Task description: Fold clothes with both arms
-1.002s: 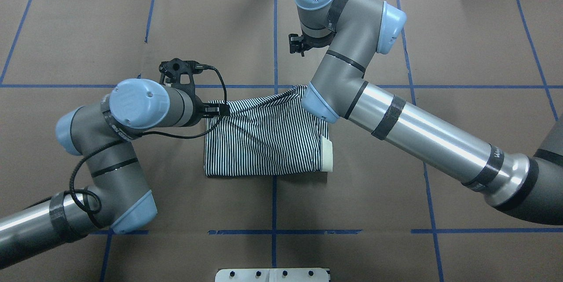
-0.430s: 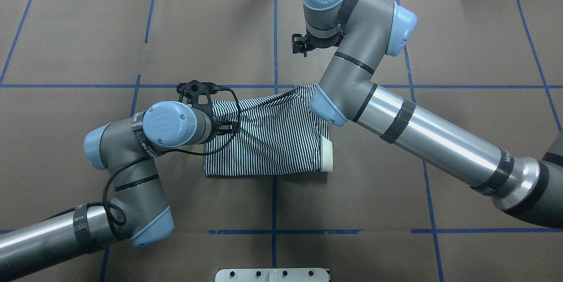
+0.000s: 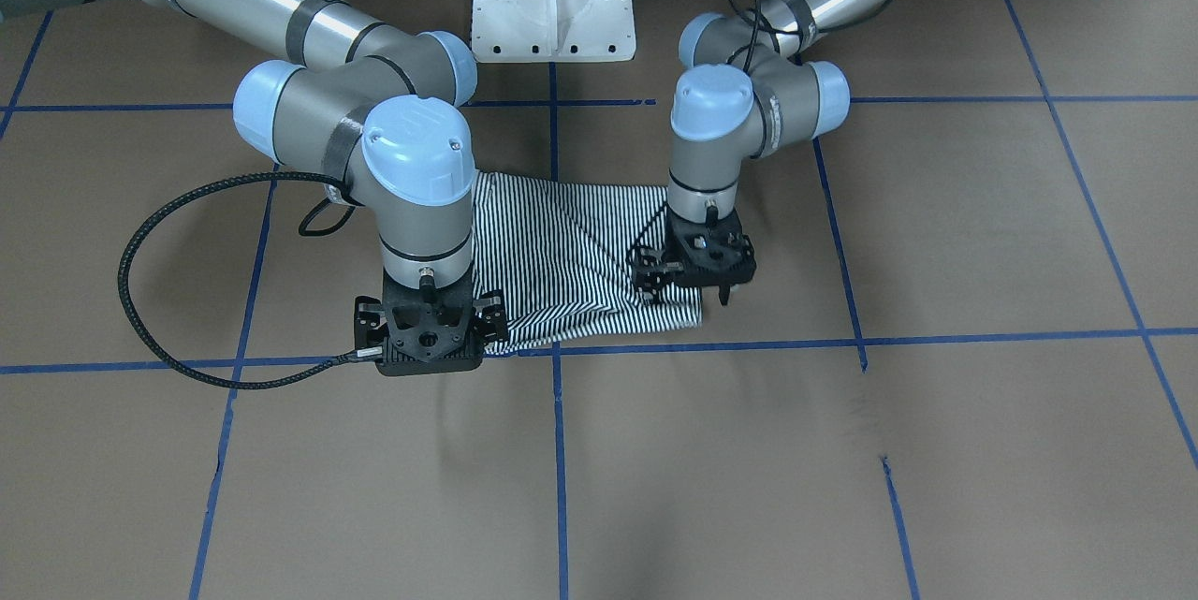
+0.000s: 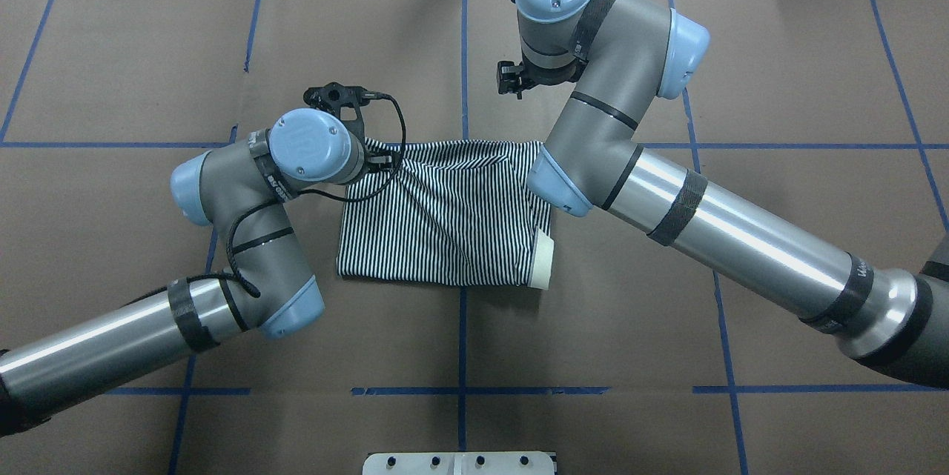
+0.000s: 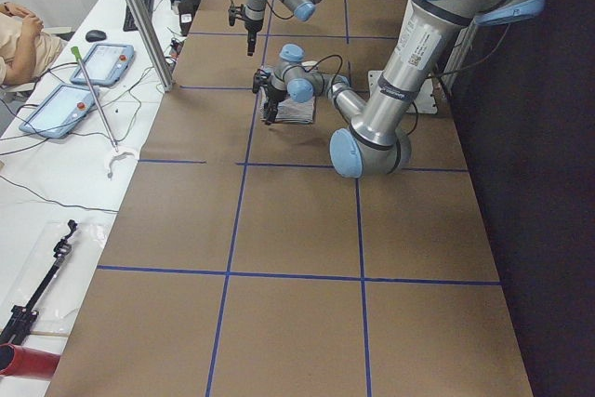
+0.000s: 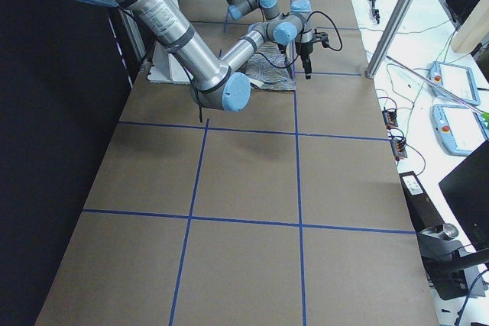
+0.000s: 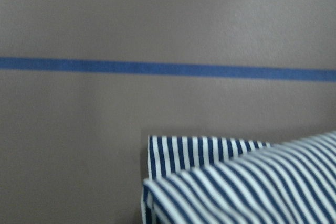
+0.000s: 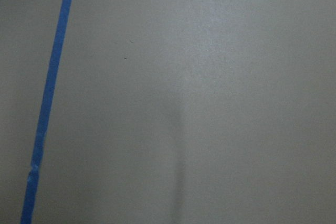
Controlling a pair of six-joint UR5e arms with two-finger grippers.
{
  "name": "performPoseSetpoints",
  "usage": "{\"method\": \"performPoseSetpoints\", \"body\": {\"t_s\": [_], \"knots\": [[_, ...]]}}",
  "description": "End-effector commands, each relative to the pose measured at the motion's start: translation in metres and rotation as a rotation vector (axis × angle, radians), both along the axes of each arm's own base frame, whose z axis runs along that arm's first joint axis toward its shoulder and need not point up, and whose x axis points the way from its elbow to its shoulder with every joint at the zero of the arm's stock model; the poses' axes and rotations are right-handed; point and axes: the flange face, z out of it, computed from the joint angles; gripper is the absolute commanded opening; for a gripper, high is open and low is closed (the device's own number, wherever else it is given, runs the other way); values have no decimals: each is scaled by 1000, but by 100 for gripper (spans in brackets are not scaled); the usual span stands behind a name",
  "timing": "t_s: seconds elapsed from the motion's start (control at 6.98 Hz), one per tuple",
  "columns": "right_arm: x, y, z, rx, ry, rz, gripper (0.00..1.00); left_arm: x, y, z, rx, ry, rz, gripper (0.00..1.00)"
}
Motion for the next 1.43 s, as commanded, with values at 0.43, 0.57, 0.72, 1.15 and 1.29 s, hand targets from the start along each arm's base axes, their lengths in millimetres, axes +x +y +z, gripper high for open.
{"method": "performPoseSetpoints", "body": {"t_s": [0.43, 0.57, 0.72, 1.15, 1.29], "knots": [[2, 23, -2, 20, -35, -4, 100, -91, -103, 21, 167, 19, 85, 100], [-4, 60, -1, -20, -84, 36, 100, -106, -85, 20, 195, 62, 121, 100], [-10, 108, -9, -37, -139, 66, 100, -115, -76, 19, 206, 72, 121, 100], [-66, 254, -17, -62, -211, 163, 100, -116, -75, 22, 204, 72, 120, 100], [-77, 274, 0, -47, -181, 158, 99, -115, -74, 22, 205, 71, 120, 100]]}}
